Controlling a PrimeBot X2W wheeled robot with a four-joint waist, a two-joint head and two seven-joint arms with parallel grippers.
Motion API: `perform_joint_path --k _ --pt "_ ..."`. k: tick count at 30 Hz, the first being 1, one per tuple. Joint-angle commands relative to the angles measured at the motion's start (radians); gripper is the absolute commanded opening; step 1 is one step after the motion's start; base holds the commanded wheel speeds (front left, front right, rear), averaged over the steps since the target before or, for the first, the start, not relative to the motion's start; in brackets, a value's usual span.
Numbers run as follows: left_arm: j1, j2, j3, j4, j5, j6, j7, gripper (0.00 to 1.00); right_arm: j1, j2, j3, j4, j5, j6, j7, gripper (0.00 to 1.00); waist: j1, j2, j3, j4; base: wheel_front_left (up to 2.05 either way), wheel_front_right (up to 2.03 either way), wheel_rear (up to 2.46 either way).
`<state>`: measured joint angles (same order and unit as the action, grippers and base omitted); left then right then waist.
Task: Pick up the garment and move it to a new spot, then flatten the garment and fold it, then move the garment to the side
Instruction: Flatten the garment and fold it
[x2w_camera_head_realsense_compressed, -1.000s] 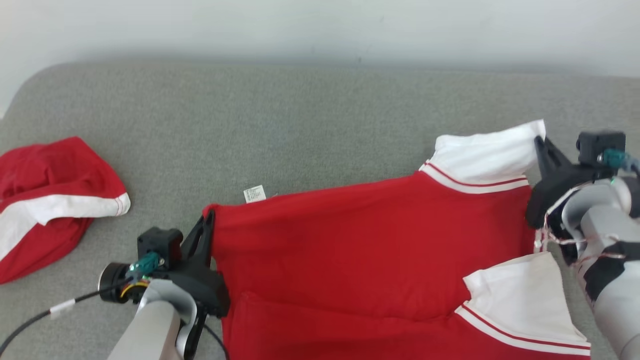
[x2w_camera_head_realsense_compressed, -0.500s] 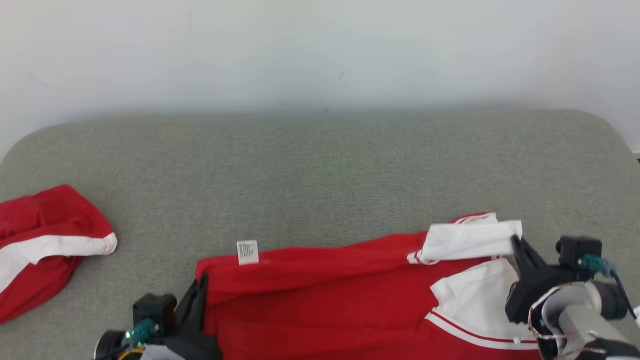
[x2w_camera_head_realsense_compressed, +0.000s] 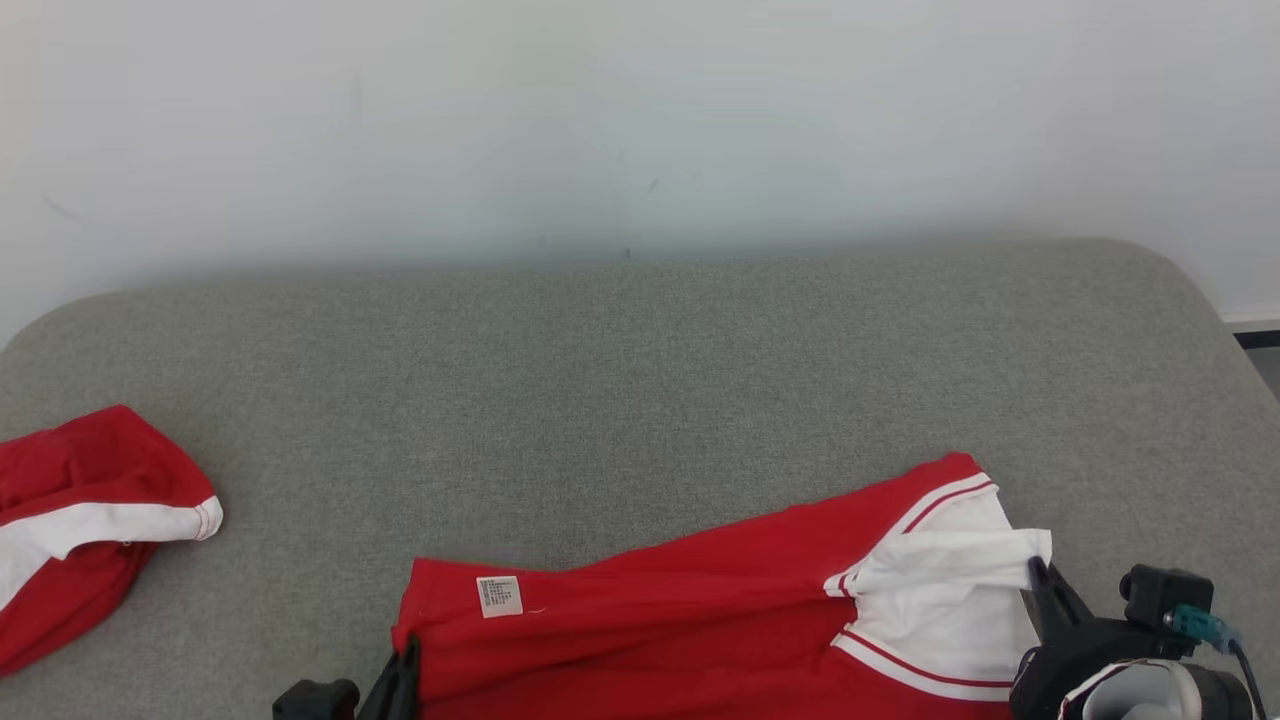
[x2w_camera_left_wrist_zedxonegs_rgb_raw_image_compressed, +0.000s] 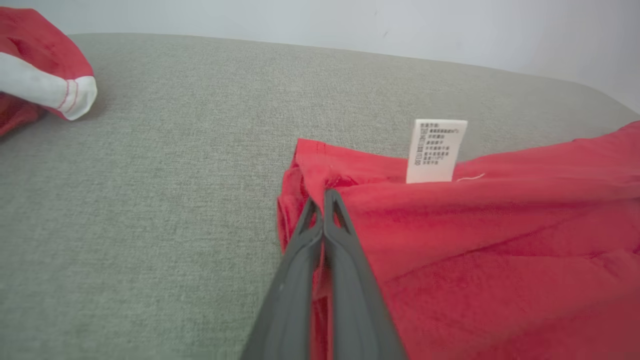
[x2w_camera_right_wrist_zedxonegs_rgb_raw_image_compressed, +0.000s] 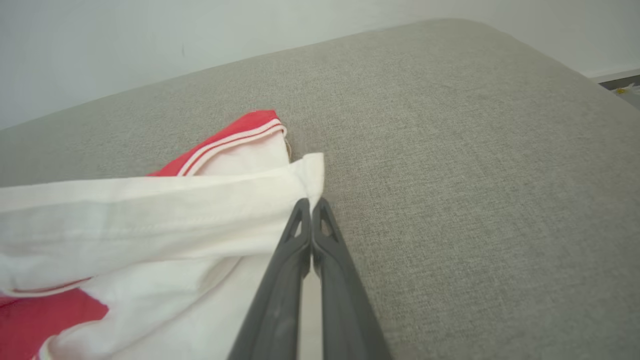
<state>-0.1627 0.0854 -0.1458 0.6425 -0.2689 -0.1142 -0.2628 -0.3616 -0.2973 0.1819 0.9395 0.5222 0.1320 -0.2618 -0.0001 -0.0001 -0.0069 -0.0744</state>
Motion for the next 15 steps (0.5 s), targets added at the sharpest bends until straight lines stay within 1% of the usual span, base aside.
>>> perform_joint_path --k 1,7,8,9,10,11,12,13,15 --pt "0.018 -0.004 0.015 -0.009 0.016 0.0 -0.003 0.0 0.027 0.015 -0.014 -0.011 -0.014 -0.002 -0.004 0.0 0.0001 0.0001 -0.004 0.0 0.0 0.0 0.0" --pt "0.053 -0.014 0.041 -0.027 0.037 -0.004 -0.003 0.0 0.067 0.043 -0.063 -0.042 -0.051 -0.002 -0.004 0.0 0.0001 0.0001 -0.008 -0.004 0.0 0.0 0.0" --pt "0.057 -0.015 0.045 -0.03 0.042 -0.005 -0.003 0.03 0.072 0.046 -0.07 -0.046 -0.058 -0.002 -0.004 0.0 0.0001 0.0001 -0.007 -0.004 0.0 0.0 0.0" --pt "0.062 -0.017 0.048 -0.033 0.046 -0.005 -0.003 0.16 0.077 0.05 -0.078 -0.048 -0.065 -0.002 -0.004 0.0 0.0001 0.0001 -0.007 -0.005 0.0 0.0 0.0" --pt "0.067 -0.02 0.05 -0.035 0.05 -0.006 -0.003 0.37 0.08 0.052 -0.086 -0.049 -0.072 -0.002 -0.004 0.13 0.0001 0.0001 -0.007 -0.006 0.0 0.0 0.0" --pt "0.073 -0.022 0.053 -0.039 0.054 -0.006 -0.003 0.85 0.082 0.052 -0.097 -0.052 -0.079 -0.002 -0.004 0.52 0.0001 0.0001 -0.007 -0.006 0.0 0.0 0.0" --pt "0.081 -0.024 0.058 -0.045 0.056 -0.006 -0.003 1.0 0.085 0.053 -0.111 -0.058 -0.085 -0.002 -0.004 1.0 0.0001 0.0001 -0.007 -0.007 0.0 0.0 0.0" --pt "0.088 -0.026 0.062 -0.051 0.061 -0.006 -0.003 1.0 0.09 0.057 -0.122 -0.062 -0.092 -0.002 -0.004 1.0 0.0001 0.0001 -0.007 -0.007 0.0 0.0 0.0" --pt "0.107 -0.029 0.076 -0.079 0.068 0.01 -0.003 1.0 0.102 0.06 -0.152 -0.083 -0.108 -0.002 -0.004 1.0 0.0001 0.0001 -0.011 -0.008 0.0 0.0 0.0"
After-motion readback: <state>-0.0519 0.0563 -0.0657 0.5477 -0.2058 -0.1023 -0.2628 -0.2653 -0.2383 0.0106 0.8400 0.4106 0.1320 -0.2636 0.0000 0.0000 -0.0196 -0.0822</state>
